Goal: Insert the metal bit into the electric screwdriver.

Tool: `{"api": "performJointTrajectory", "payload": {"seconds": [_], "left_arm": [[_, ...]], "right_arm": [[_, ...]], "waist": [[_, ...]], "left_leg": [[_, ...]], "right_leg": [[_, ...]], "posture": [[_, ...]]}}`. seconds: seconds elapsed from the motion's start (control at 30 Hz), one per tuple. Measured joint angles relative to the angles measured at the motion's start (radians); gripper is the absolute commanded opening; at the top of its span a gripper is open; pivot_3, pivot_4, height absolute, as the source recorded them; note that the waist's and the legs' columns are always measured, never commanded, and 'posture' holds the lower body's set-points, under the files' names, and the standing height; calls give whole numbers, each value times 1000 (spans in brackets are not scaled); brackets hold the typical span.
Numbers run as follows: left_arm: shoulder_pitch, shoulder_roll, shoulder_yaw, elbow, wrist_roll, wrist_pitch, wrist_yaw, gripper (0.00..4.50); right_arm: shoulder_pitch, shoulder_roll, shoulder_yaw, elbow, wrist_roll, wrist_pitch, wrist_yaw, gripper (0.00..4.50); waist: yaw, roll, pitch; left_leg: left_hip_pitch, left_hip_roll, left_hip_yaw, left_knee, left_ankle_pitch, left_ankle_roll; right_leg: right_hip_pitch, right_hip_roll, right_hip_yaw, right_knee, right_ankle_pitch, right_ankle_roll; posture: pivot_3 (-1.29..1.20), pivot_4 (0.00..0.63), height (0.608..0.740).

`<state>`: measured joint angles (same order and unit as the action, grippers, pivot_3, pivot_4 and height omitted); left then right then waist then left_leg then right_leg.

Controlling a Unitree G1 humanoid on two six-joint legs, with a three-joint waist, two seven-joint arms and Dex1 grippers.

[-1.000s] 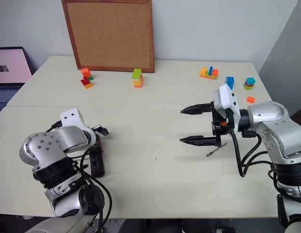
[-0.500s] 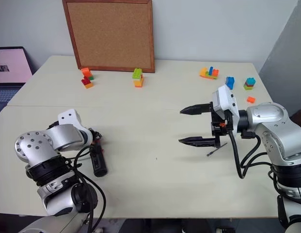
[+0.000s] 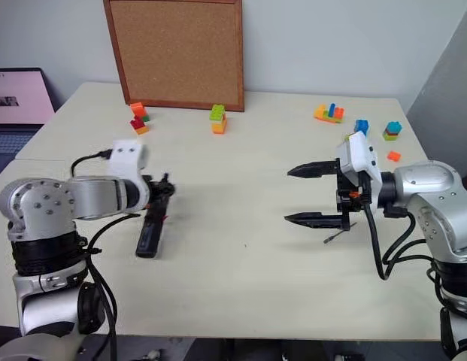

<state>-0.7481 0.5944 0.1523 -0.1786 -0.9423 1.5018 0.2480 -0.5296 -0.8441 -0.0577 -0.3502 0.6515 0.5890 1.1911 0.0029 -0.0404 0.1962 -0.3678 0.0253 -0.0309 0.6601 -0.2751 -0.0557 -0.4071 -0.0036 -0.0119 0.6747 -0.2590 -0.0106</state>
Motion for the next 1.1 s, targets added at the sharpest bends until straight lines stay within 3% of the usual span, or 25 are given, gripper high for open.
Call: {"api": "performJointTrajectory", "payload": {"seconds": [0.27,0.5,0.67,1.1], "left_arm": [[-31,-45,-236,-95,156,-371,-386,1663],[110,-52,-372,-142,371,-779,-640,1662],[230,-91,-381,-91,469,-978,-729,1662],[369,-109,-271,-92,510,-1114,-805,1661]], "right_arm": [[115,-13,-106,-119,58,70,-113,4500],[179,-1,-143,-221,83,101,-232,4500],[225,1,-159,-289,119,119,-286,4500],[244,-7,-155,-314,145,124,-318,4500]], "waist": [[-5,1,1],[-7,1,1],[-3,1,2],[-11,2,1]], "left_leg": [[-1,1,3,-2,0,0],[-1,2,5,-2,-2,4],[-5,2,4,1,-3,7],[-5,4,4,1,-4,10]], "right_leg": [[-1,1,1,-2,0,0],[-2,3,2,-2,0,0],[-4,3,2,-3,0,1],[-4,8,2,-4,0,1]], "posture": [[0,150,740],[0,150,740],[0,150,740],[0,150,740]]}}
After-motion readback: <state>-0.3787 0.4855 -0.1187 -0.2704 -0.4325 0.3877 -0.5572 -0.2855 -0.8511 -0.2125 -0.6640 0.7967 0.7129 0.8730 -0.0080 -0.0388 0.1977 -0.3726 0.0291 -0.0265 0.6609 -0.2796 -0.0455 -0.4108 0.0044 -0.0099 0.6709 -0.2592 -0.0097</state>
